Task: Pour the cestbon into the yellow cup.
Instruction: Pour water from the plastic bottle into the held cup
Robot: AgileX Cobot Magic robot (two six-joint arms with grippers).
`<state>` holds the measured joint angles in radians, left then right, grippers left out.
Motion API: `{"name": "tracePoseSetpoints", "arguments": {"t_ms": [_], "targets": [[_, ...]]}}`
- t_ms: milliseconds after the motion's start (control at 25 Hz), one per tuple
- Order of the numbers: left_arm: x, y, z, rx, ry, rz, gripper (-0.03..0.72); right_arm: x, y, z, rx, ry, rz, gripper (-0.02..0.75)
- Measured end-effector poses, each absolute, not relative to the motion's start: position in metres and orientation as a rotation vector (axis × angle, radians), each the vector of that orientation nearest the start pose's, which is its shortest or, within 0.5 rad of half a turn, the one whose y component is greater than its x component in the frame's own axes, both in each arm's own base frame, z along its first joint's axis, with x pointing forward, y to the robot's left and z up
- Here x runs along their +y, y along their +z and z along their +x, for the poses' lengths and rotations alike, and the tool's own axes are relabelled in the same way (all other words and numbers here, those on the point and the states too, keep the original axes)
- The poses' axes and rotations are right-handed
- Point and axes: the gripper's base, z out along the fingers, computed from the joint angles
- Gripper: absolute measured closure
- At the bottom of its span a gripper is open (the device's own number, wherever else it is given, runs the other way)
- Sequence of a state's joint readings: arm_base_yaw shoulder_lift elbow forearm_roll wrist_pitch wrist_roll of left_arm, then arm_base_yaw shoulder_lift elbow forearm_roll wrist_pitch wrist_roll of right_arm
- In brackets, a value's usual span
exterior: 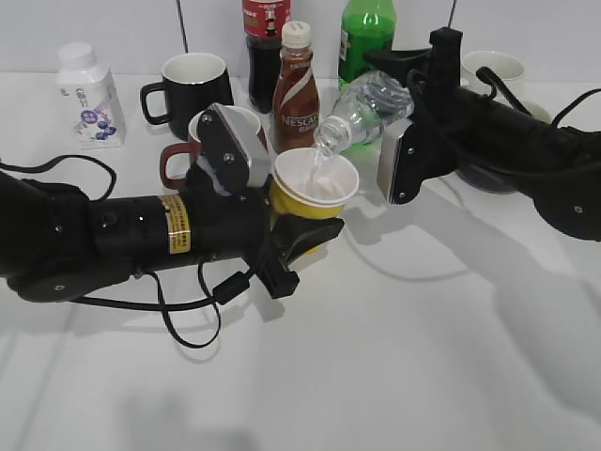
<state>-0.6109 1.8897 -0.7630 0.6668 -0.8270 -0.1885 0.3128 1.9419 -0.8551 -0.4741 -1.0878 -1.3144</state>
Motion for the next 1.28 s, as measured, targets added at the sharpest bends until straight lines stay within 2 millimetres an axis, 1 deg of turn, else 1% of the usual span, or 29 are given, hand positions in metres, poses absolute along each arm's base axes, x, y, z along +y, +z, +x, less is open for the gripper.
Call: {"name": "tracePoseSetpoints", "arguments": {"t_ms": [680,1280], "targets": [[-0.2338,0.1481,0.2608,1.547,-0.664,1.126,0.354,0.1495,0.1795,0.3468,0.591,-0.74,-1.427,0.266],[-0.2338,0.148,0.2607,1.546,-0.664,1.128,0.355,0.1498,0.1824,0.3462,0.555,-0.767,-1.409,0.266]]}}
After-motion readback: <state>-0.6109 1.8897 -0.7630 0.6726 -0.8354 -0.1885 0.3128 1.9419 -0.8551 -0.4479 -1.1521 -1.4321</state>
